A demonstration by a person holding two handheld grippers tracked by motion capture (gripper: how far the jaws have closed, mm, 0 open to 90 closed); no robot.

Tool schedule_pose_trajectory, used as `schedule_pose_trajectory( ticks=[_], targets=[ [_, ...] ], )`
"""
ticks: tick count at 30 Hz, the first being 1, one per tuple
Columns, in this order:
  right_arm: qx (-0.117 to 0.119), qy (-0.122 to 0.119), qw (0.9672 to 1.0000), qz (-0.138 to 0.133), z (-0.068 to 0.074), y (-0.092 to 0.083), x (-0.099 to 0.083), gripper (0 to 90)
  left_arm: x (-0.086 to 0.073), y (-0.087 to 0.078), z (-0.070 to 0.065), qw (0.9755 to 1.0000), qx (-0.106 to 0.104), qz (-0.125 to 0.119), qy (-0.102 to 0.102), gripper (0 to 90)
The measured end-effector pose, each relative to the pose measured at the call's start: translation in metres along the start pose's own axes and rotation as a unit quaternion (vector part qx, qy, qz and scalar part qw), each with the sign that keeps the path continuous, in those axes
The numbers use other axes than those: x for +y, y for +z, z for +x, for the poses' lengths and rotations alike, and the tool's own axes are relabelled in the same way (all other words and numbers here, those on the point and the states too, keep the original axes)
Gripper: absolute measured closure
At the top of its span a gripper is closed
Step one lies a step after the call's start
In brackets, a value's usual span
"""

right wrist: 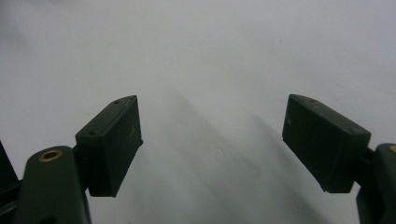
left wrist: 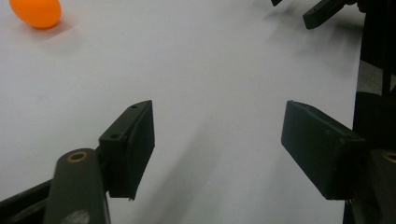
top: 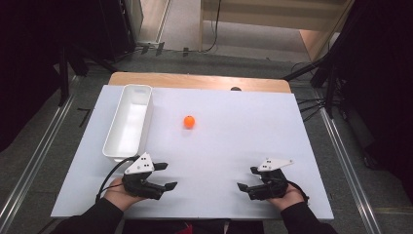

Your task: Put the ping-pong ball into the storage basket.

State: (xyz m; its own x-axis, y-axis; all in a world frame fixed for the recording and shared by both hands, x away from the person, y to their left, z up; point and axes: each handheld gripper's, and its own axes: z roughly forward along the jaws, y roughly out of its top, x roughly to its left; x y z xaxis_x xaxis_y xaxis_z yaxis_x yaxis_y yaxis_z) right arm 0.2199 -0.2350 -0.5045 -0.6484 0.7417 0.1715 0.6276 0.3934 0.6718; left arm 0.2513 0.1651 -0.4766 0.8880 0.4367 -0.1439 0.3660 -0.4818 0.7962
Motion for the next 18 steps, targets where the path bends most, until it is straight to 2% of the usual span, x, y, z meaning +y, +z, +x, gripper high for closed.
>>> schedule_pose_trajectory(
  ticks=[4, 7, 9, 14, 18],
  targets=[
    [0.000, -0.002, 1.0000, -0.002, 0.000, 0.000, 0.000, 18.5, 0.002, 0.002, 0.000, 1.0000, 0.003, -0.003, -0.009, 31.5],
    [0.000, -0.003, 1.0000, -0.004, 0.000, 0.000, 0.000, 18.5, 0.004, 0.006, 0.000, 0.9998, -0.012, 0.000, -0.019, 34.2],
    [-0.001, -0.002, 1.0000, -0.006, 0.000, 0.000, 0.000, 18.5, 0.005, 0.009, -0.001, 0.9997, -0.008, 0.001, -0.022, 37.5],
    [-0.001, 0.001, 1.0000, -0.006, 0.000, -0.001, 0.000, 18.5, 0.011, 0.013, -0.002, 0.9998, 0.006, -0.012, -0.017, 37.6],
    [-0.002, 0.001, 1.0000, -0.006, 0.000, -0.001, 0.000, 18.5, 0.017, 0.019, 0.000, 0.9996, 0.018, 0.006, -0.023, 36.6]
  ],
)
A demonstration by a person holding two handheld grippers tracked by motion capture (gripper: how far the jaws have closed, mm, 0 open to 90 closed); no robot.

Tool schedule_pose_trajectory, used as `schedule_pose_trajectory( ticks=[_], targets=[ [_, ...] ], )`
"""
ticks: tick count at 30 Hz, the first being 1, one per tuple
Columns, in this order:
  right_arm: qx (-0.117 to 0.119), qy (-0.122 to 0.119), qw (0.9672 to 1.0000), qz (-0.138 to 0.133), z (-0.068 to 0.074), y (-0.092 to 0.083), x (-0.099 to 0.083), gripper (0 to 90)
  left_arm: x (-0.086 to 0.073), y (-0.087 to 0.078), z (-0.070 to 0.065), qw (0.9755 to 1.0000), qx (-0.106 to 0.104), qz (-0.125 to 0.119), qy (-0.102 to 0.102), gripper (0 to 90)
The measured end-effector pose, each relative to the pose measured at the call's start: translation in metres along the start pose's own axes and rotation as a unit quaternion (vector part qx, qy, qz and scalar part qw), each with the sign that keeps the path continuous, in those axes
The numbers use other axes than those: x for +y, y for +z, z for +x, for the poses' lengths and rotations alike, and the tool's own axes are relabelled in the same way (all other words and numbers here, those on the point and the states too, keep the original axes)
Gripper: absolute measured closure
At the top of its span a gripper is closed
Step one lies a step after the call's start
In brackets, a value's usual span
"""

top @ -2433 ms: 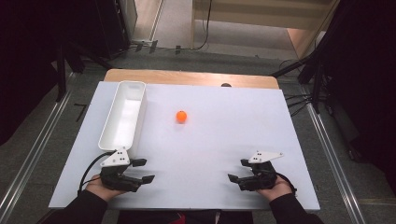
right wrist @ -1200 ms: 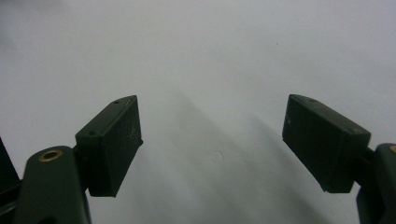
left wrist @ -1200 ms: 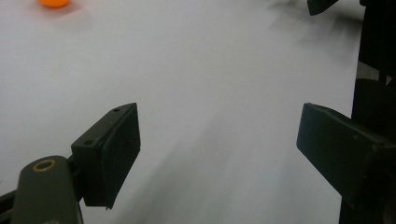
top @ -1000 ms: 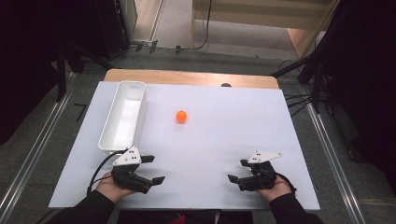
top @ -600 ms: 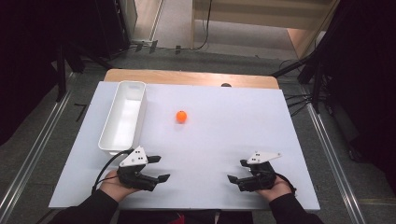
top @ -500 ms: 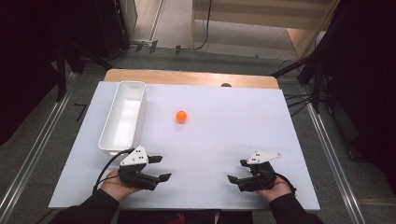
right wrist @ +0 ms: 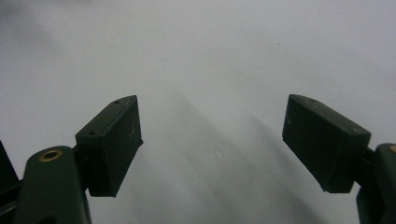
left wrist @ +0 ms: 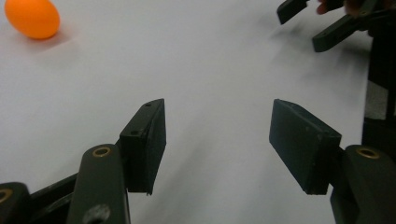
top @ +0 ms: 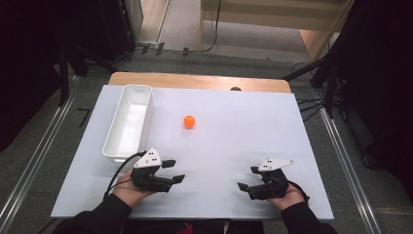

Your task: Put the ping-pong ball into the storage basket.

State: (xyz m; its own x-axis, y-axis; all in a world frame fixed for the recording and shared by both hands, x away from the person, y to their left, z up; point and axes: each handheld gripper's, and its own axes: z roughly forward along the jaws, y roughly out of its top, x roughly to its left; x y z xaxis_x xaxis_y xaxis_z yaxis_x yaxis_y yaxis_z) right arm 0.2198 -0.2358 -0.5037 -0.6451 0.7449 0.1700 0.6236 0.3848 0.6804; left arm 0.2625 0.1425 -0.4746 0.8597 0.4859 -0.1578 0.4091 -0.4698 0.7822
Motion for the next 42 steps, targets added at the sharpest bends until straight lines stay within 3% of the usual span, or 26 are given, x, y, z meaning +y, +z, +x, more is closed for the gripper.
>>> schedule_pose_trajectory(
  ticks=[2, 8, 15, 16, 17, 21, 29, 42],
  targets=[
    [-0.001, 0.000, 1.0000, -0.001, 0.000, -0.001, 0.000, 18.5, 0.001, 0.002, 0.001, 1.0000, 0.001, 0.001, 0.008, 34.7],
    [-0.001, -0.004, 1.0000, -0.003, -0.001, -0.001, 0.000, 18.5, 0.005, 0.008, 0.005, 0.9994, -0.001, 0.018, -0.029, 23.7],
    [-0.001, 0.002, 1.0000, -0.006, 0.000, -0.001, 0.000, 18.5, 0.010, 0.015, 0.003, 0.9994, 0.019, 0.018, -0.024, 13.4],
    [-0.001, 0.001, 1.0000, -0.006, 0.000, -0.001, 0.000, 18.5, 0.011, 0.015, 0.004, 0.9994, 0.014, 0.013, -0.028, 9.6],
    [-0.001, 0.001, 1.0000, -0.006, 0.000, -0.001, 0.000, 18.5, 0.012, 0.015, 0.004, 0.9992, 0.015, 0.011, -0.036, 0.0],
    [-0.002, 0.003, 1.0000, -0.006, 0.000, -0.002, 0.001, 18.5, 0.015, 0.014, 0.006, 0.9991, 0.006, 0.002, -0.041, 0.0],
    [-0.001, 0.003, 0.9999, -0.012, 0.000, -0.002, 0.003, 18.5, 0.019, 0.022, 0.010, 0.9982, 0.047, 0.012, -0.035, 0.0],
    [-0.002, 0.008, 0.9999, -0.011, -0.001, -0.002, 0.002, 18.5, 0.030, 0.032, 0.017, 0.9968, 0.061, 0.002, -0.052, 0.0]
  ],
)
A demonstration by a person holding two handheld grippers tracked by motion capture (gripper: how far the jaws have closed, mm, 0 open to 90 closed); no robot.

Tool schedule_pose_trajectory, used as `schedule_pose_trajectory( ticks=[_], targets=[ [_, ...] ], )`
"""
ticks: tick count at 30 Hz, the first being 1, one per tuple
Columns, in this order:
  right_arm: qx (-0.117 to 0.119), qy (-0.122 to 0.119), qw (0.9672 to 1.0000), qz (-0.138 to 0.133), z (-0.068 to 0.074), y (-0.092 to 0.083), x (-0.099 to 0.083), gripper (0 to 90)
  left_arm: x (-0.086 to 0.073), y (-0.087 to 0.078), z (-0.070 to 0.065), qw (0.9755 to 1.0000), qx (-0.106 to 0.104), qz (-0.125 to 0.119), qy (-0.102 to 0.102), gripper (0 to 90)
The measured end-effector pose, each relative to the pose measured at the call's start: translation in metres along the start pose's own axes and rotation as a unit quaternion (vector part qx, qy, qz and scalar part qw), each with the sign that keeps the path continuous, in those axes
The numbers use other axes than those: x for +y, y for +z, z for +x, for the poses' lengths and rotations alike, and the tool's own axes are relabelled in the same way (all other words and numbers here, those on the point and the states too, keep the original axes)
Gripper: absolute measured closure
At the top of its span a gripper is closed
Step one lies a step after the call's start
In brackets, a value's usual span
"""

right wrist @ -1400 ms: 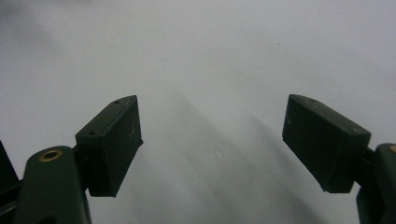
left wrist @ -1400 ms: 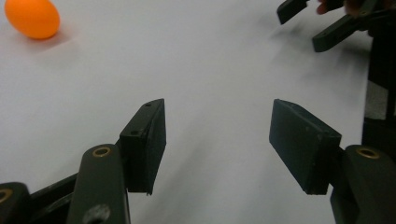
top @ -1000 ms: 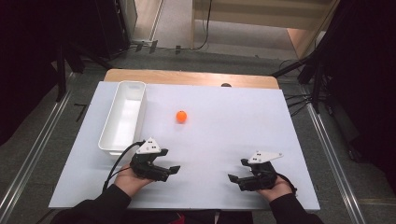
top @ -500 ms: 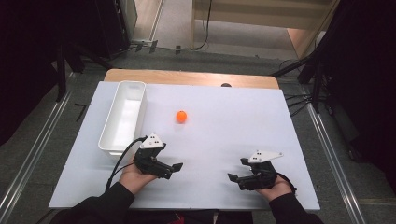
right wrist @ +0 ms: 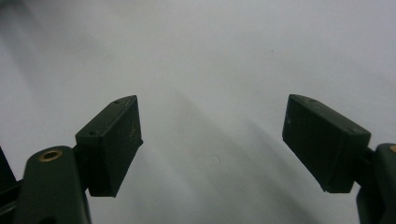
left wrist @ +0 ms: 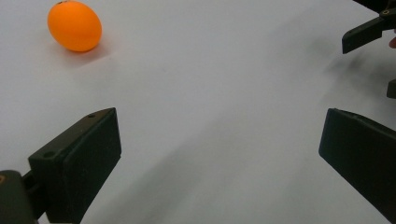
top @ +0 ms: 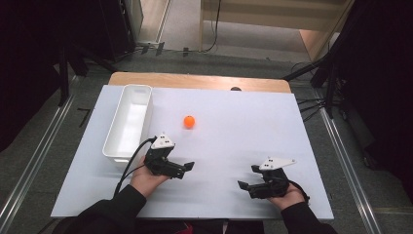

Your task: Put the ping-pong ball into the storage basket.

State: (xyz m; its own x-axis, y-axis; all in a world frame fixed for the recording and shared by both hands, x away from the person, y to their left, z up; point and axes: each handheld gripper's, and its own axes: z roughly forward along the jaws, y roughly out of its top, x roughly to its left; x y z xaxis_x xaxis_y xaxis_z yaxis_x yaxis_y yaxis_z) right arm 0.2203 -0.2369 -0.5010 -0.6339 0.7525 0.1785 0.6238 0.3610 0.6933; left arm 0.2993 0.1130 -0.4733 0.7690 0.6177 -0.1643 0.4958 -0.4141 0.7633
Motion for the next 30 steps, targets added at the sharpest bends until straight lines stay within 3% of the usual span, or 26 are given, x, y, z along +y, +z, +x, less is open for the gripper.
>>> schedule_pose_trajectory(
  ticks=[8, 24, 30],
  targets=[
    [0.001, 0.010, 0.9999, -0.004, -0.003, -0.002, -0.001, 18.5, 0.006, 0.004, 0.001, 0.9998, 0.018, 0.003, -0.002, 0.0],
    [0.001, 0.005, 1.0000, -0.004, -0.002, -0.001, -0.001, 18.5, 0.020, 0.015, 0.009, 0.9992, 0.036, -0.001, -0.020, 0.0],
    [0.003, 0.008, 1.0000, -0.003, -0.002, -0.002, -0.001, 18.5, 0.025, 0.020, 0.012, 0.9988, 0.045, -0.003, -0.017, 0.0]
  ],
)
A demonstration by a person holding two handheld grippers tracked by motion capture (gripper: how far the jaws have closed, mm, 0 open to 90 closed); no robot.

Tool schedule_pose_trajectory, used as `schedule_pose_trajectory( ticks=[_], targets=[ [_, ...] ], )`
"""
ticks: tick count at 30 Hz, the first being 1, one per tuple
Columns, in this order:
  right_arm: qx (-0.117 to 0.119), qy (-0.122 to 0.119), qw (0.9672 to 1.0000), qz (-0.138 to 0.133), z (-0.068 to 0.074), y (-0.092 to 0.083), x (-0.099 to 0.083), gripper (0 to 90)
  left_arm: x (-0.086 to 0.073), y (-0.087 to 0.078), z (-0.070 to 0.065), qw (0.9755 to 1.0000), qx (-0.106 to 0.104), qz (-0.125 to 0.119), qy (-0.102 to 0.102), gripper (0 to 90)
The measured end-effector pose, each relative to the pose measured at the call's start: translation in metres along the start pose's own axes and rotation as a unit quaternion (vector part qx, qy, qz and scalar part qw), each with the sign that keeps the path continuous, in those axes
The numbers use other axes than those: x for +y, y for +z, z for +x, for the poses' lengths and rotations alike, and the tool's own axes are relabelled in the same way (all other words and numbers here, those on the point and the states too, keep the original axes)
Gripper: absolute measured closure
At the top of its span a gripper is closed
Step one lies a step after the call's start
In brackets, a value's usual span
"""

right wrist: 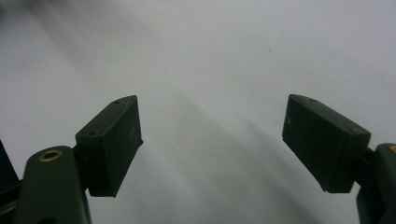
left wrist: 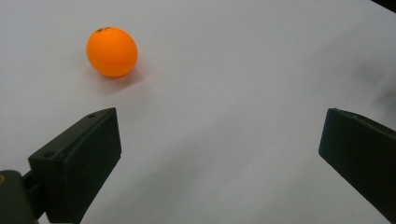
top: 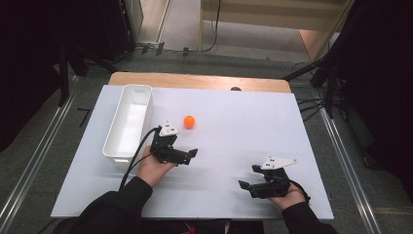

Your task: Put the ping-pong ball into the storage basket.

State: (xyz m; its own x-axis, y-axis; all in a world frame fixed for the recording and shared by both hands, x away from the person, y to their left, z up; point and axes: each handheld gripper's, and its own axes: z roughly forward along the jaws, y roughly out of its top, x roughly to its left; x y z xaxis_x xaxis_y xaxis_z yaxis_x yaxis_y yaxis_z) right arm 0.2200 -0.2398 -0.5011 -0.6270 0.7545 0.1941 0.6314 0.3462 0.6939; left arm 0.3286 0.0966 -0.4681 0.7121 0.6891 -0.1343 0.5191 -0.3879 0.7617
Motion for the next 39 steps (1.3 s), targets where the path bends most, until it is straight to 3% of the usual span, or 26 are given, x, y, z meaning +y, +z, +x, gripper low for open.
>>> schedule_pose_trajectory(
  ticks=[10, 16, 29, 39],
  targets=[
    [0.002, -0.001, 1.0000, -0.001, 0.000, 0.000, 0.000, 18.5, 0.007, 0.006, 0.005, 0.9999, 0.012, -0.002, -0.008, 0.0],
    [0.002, 0.001, 1.0000, 0.000, 0.000, 0.000, 0.000, 18.4, 0.011, 0.009, 0.009, 0.9997, 0.025, -0.002, -0.002, 0.0],
    [0.003, 0.000, 1.0000, -0.001, 0.000, -0.001, -0.001, 18.5, 0.019, 0.022, 0.017, 0.9992, 0.034, -0.002, -0.019, 0.0],
    [0.002, 0.001, 1.0000, 0.000, 0.000, -0.001, -0.001, 18.5, 0.026, 0.030, 0.021, 0.9986, 0.046, 0.010, -0.023, 0.0]
  ],
)
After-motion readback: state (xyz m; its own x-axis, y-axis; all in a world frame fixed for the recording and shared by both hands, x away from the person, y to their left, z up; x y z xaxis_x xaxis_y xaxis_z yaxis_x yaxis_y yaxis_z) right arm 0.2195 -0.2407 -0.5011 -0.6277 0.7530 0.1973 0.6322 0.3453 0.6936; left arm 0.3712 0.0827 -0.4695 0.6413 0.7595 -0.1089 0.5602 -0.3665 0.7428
